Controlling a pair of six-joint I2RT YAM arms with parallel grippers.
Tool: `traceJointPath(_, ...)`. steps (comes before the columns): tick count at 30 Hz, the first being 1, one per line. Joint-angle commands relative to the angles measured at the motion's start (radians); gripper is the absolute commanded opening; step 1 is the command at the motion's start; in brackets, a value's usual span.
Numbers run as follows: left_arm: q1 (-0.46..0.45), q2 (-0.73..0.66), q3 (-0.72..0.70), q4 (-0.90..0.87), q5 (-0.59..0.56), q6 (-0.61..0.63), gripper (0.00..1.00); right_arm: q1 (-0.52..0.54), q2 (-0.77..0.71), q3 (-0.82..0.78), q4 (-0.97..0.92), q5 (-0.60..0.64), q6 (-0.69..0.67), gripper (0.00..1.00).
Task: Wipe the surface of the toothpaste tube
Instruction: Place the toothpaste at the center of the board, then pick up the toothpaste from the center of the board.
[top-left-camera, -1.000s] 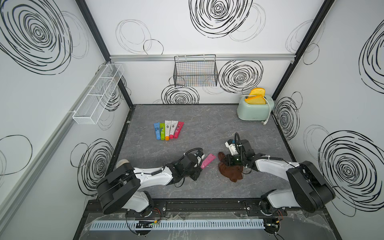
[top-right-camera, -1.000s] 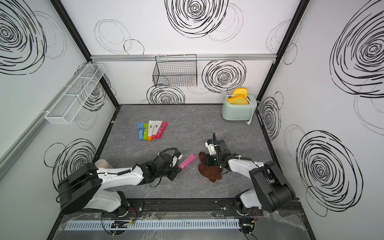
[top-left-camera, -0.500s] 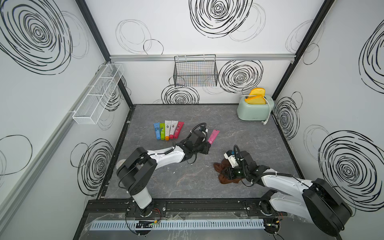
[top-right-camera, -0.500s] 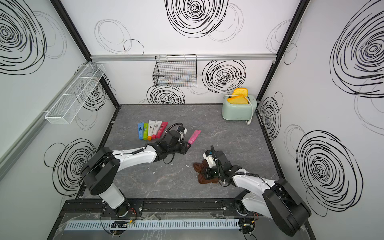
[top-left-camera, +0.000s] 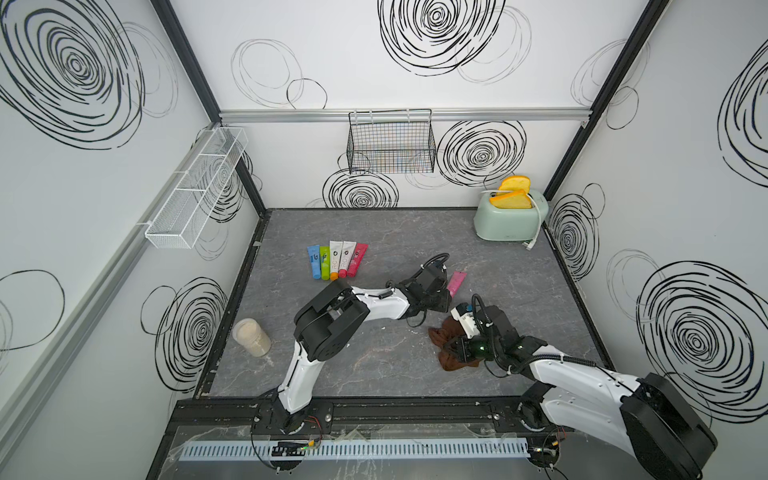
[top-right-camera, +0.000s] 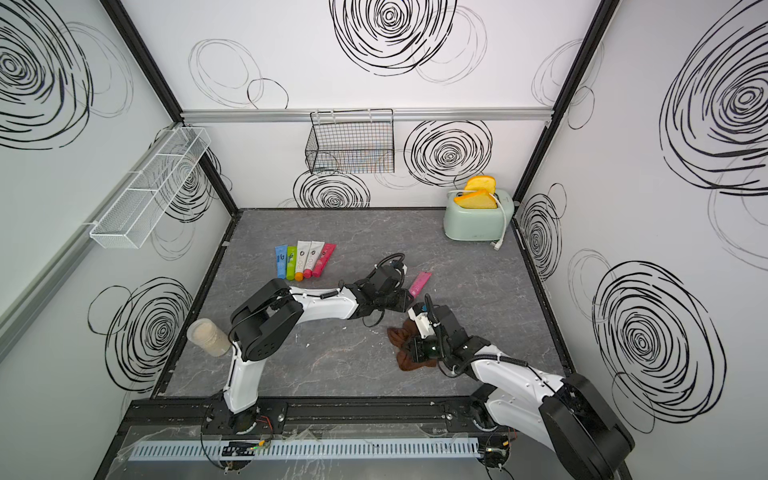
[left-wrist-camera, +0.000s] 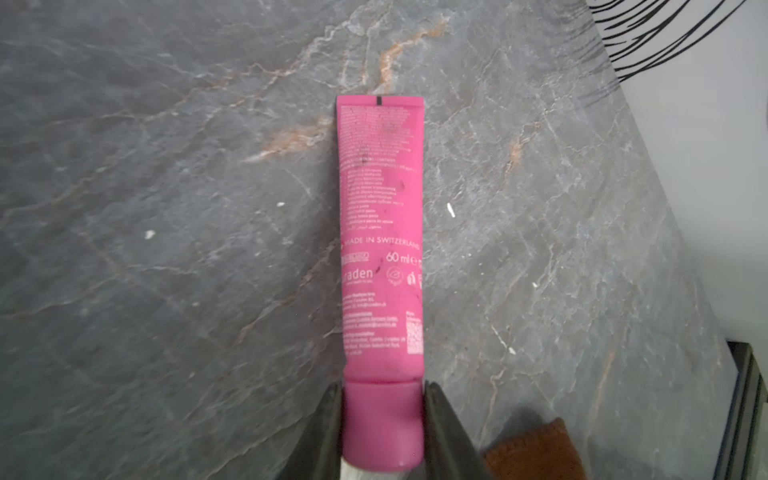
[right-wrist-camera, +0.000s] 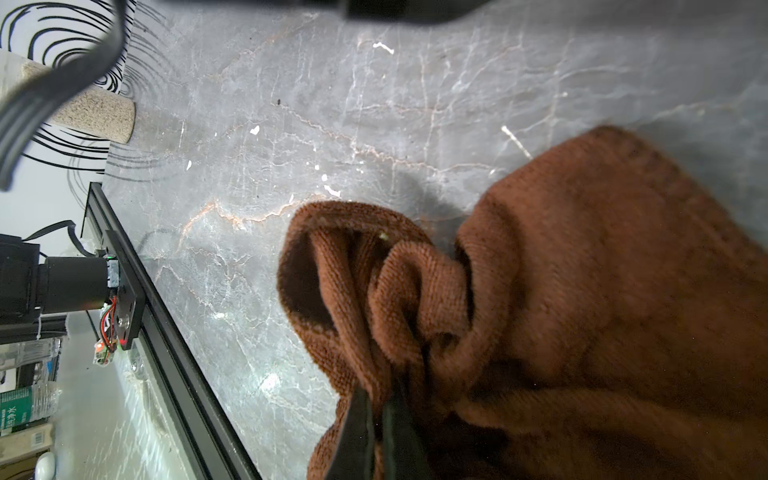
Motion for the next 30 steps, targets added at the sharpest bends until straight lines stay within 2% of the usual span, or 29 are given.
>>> traceJointPath(1,0.003,0.023,0.05,0.068,0.02,-0.043,0.34,0.0,-0.016,-0.012,-0.018,0.009,0.017,0.0)
traceJointPath(5,0.002,0.046,0.058,0.124,0.096,-0.07,0.53,-0.013,-0.047,-0.021,-0.014,0.016,0.021,0.0)
traceJointPath(7,0.001,0.063,0.073,0.128,0.113,-0.074,0.56,-0.024,-0.056,-0.024,-0.013,0.007,0.023,0.0)
traceJointPath(15,0.005,0.116,0.108,0.151,0.16,-0.094,0.57,-0.036,-0.061,-0.026,-0.014,-0.012,0.024,0.0)
traceJointPath(23,0.025,0.116,0.097,0.163,0.159,-0.09,0.59,-0.041,-0.065,-0.027,-0.013,-0.014,0.022,0.0)
traceJointPath(26,0.039,0.064,0.044,0.177,0.147,-0.079,0.62,-0.047,-0.083,-0.026,-0.011,-0.011,0.022,0.0)
traceJointPath(30,0.089,-0.105,-0.08,0.236,0.168,-0.06,0.67,-0.109,-0.115,-0.022,0.023,-0.061,0.024,0.0)
